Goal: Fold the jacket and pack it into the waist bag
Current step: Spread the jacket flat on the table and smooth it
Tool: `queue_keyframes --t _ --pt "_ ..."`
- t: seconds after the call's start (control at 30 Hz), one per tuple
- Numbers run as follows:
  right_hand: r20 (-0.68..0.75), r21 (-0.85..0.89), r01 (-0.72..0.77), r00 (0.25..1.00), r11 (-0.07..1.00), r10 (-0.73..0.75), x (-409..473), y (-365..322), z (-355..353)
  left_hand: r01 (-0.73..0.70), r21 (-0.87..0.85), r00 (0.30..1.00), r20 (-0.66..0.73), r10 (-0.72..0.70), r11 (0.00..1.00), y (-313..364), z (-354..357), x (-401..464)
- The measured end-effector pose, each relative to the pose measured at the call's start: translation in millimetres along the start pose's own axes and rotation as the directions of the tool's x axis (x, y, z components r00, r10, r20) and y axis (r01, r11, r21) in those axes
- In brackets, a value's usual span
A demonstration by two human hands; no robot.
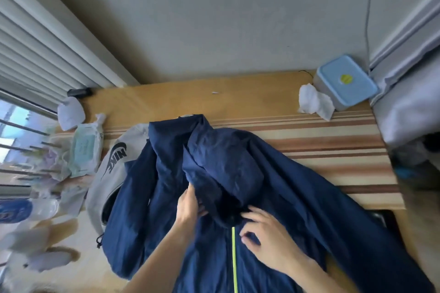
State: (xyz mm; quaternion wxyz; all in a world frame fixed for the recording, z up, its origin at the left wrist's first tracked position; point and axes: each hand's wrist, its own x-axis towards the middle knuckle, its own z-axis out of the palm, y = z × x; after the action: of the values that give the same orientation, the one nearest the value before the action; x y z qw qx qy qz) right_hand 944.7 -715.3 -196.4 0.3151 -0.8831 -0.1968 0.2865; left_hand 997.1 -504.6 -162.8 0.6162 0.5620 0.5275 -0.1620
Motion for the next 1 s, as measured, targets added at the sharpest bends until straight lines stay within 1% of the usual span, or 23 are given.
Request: queue_keyframes --t 0.07,0.13,0.2,0.23,0.27,0.3,0.33,0.4,0.43,0.5,0.53,0.57,0.63,0.67,0.7,0.73,0.77,0.83,0.87,0.9,0.93,0.97,1.0 --pt "-0.236 0.025 -0.197 0.951 0.980 0.197 -13.9 6.7 -7.9 0.051 -0.091 0.996 -0.072 -0.058 0.995 -8.7 -7.7 5.5" --pt "-0.418 0.100 -0.452 0.790 0.887 0.449 -32.5 17.1 -21.5 0.035 -0.095 0.978 -0.200 -0.054 0.995 -16.9 -12.0 11.1" --pt "-0.414 0.178 -0.687 0.597 0.704 0.687 -51.9 33.2 -33.7 -0.093 -0.002 0.938 -0.337 0.087 0.996 -22.3 -9.3 5.9" --pt "-0.383 0.178 -0.769 0.521 0.614 0.763 -60.5 42.8 -37.6 -0.231 0.125 0.920 -0.295 0.259 0.965 -23.7 -6.9 1.2" --pt "-0.353 0.150 -0.825 0.470 0.545 0.809 -66.8 51.9 -40.3 -0.358 0.316 0.895 -0.151 0.419 0.879 -29.2 -5.7 2.3" --pt "-0.329 0.111 -0.857 0.446 0.503 0.833 -70.7 61.5 -40.7 -0.415 0.504 0.883 0.021 0.470 0.757 -36.5 -6.0 7.5" --pt "-0.312 0.083 -0.871 0.439 0.485 0.842 -71.6 70.6 -40.1 -0.419 0.651 0.888 0.150 0.434 0.633 -42.0 -7.6 13.9" --pt "-0.308 0.069 -0.865 0.456 0.497 0.835 -65.2 87.1 -42.6 -0.314 0.841 0.943 0.225 0.244 0.441 -41.5 -9.6 15.4" --pt "-0.332 0.076 -0.858 0.459 0.508 0.824 -59.6 93.7 -48.0 -0.295 0.889 0.951 0.236 0.202 0.351 -40.0 -10.8 13.5" --pt "-0.413 0.118 -0.840 0.444 0.530 0.795 -48.0 97.8 -71.3 -0.308 0.938 0.925 0.256 0.280 0.161 -36.5 -7.9 4.3" --pt "-0.471 0.145 -0.821 0.434 0.553 0.768 -42.9 97.1 -87.7 -0.315 0.947 0.876 0.265 0.403 0.062 -34.5 -4.9 1.4" --pt "-0.542 0.168 -0.793 0.422 0.585 0.727 -39.0 97.2 -105.1 -0.343 0.939 0.778 0.300 0.552 -0.026 -31.9 -1.2 -2.8" --pt "-0.693 0.159 -0.734 0.394 0.660 0.604 -32.0 99.0 -141.4 -0.486 0.853 0.461 0.435 0.773 -0.191 -28.3 10.6 -8.5" --pt "-0.746 0.127 -0.719 0.385 0.683 0.544 -28.2 99.7 -158.2 -0.572 0.774 0.327 0.518 0.791 -0.270 -25.9 19.9 -10.0" --pt "-0.778 0.088 -0.713 0.387 0.695 0.495 -23.0 102.1 -172.5 -0.627 0.694 0.247 0.608 0.755 -0.354 -24.6 31.1 -8.1" --pt "-0.788 0.060 -0.711 0.397 0.700 0.470 -16.7 105.5 -183.2 -0.653 0.631 0.212 0.683 0.699 -0.418 -24.3 43.2 -4.4" --pt "-0.783 0.048 -0.704 0.414 0.709 0.464 -10.1 111.4 -190.3 -0.660 0.608 0.259 0.736 0.626 -0.442 -26.3 53.5 1.4" --pt "-0.705 0.055 -0.710 0.470 0.702 0.531 -2.5 126.0 -192.8 -0.608 0.685 0.517 0.725 0.456 -0.401 -29.2 68.5 12.1" --pt "-0.646 0.085 -0.717 0.490 0.692 0.586 -3.3 134.4 -189.1 -0.548 0.755 0.659 0.655 0.370 -0.360 -30.2 72.3 17.3" --pt "-0.596 0.151 -0.714 0.487 0.684 0.639 -8.3 144.4 -184.1 -0.488 0.812 0.755 0.577 0.311 -0.321 -31.1 75.0 22.2" --pt "-0.560 0.240 -0.704 0.462 0.668 0.688 -17.1 154.4 -179.0 -0.443 0.848 0.807 0.518 0.282 -0.290 -31.9 78.0 25.8" --pt "-0.536 0.320 -0.693 0.430 0.646 0.726 -27.6 165.4 -174.1 -0.412 0.870 0.823 0.484 0.299 -0.272 -32.3 81.3 26.4" --pt "-0.510 0.369 -0.697 0.402 0.615 0.760 -39.7 175.8 -170.0 -0.398 0.873 0.798 0.481 0.363 -0.281 -32.1 85.5 24.8"
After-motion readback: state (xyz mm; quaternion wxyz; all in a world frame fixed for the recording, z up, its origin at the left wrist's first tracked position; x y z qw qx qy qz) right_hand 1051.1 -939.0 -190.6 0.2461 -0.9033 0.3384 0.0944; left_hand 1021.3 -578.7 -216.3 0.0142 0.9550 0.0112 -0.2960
